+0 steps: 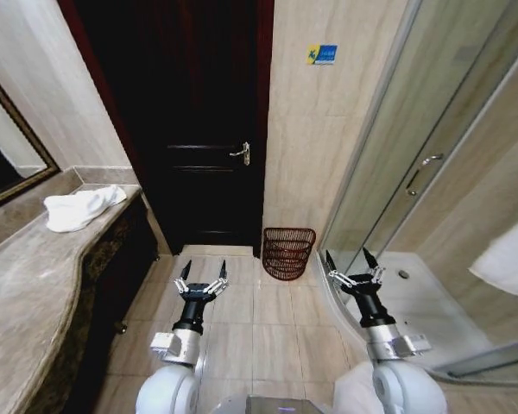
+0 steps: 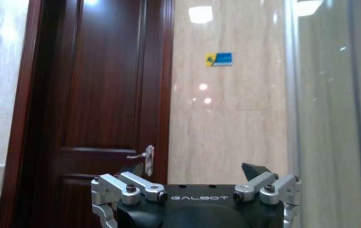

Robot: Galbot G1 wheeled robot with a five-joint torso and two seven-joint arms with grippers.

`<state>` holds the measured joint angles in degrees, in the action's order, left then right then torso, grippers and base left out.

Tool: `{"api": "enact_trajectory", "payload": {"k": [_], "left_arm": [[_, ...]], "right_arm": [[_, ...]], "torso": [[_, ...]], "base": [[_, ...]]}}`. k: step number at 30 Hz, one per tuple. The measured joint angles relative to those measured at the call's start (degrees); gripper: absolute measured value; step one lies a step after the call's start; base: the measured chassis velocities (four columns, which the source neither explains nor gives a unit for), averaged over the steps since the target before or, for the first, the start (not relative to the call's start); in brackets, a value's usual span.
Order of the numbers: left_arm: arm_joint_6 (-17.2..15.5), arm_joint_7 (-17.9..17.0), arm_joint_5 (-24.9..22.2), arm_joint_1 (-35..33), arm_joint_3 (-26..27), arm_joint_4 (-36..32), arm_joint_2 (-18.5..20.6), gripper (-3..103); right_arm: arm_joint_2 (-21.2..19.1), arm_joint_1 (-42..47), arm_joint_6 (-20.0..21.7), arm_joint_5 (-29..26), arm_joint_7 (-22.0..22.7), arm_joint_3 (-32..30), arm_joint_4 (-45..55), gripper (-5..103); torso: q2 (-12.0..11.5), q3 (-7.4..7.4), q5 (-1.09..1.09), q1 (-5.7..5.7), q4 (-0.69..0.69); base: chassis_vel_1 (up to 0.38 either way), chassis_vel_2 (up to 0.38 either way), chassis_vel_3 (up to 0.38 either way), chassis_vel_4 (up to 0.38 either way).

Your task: Discard the used towel into the hamper.

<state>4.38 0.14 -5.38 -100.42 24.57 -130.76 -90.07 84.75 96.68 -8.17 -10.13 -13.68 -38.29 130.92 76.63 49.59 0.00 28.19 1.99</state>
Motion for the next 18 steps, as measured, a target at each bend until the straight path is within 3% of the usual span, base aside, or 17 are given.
{"api": "enact_trajectory", "payload": {"k": [8, 18], "left_arm": [[2.7, -1.9, 1.6, -2.8, -0.7, -1.7, -2.1, 100], [2.5, -3.6, 1.7, -3.2, 0.5, -4.1, -2.1, 100]], "right_arm": [[-0.4, -0.1, -2.3, 0.5, -1.1, 1.2, 0.8, 100], [-0.6, -0.4, -4.5, 0.8, 0.7, 1.5, 2.4, 100]], "torso": [[0.0, -0.01, -0.02, -0.01, 0.03], [0.0, -0.01, -0.03, 0.04, 0.00]], "base": [[-0.199, 0.212, 0.199, -0.197], [-0.144, 0.154, 0.129, -0.149]]}}
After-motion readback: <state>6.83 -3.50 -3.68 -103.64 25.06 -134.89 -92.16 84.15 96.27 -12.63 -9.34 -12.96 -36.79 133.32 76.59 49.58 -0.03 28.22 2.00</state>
